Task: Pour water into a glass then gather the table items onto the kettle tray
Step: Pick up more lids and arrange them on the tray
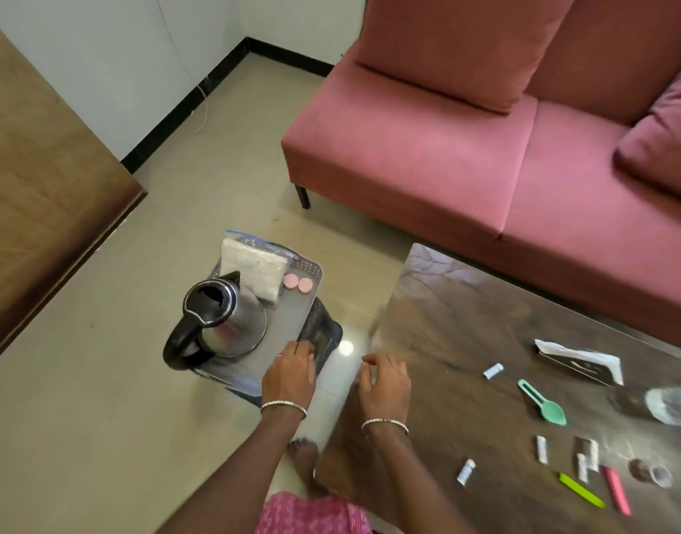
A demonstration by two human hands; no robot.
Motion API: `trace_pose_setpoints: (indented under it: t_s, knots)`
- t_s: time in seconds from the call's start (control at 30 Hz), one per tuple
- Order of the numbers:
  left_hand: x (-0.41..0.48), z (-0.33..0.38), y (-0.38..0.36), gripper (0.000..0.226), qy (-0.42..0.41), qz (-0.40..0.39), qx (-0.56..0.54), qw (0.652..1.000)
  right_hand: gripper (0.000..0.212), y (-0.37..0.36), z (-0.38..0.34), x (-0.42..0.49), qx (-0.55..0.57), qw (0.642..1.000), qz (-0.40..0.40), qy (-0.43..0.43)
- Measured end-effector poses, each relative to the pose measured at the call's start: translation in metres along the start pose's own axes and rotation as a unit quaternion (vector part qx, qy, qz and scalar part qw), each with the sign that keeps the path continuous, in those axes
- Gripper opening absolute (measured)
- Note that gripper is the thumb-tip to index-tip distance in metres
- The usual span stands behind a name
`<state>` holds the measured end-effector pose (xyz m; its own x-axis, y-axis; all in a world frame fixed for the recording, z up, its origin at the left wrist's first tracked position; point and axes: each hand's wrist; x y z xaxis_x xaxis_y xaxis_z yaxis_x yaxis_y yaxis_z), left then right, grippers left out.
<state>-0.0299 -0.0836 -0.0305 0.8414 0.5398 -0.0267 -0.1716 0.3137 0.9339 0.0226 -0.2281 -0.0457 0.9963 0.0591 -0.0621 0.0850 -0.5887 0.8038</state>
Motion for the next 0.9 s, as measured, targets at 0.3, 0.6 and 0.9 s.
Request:
trace_pose_setpoints:
  t_s: [0.3,0.6,0.9]
  knots:
    - [-0.122,0.072,0.007,0.009,-0.032,0.008,-0.076,0.997,0.011,0.112,0.083,-0.083,-0.010,0.996,0.070,-0.052]
    - [-0.190,0.157,-0.022,0.013,-0.122,-0.065,-0.083,0.987,0.007,0.195,0.174,-0.124,0.005,0.969,0.160,-0.187]
    - [-0.206,0.220,-0.061,0.009,-0.169,-0.070,-0.049,0.982,0.010,0.232,0.259,-0.130,0.019,0.944,0.189,-0.269]
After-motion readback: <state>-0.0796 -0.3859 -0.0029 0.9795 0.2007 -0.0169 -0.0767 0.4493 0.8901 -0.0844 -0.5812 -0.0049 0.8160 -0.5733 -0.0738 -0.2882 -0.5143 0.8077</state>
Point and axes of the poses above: each hand's wrist, its own x-axis towards the middle knuckle, its own y-axis out of the back of the hand, z = x × y, and after that the axes turned 10 degrees about z, right-handed
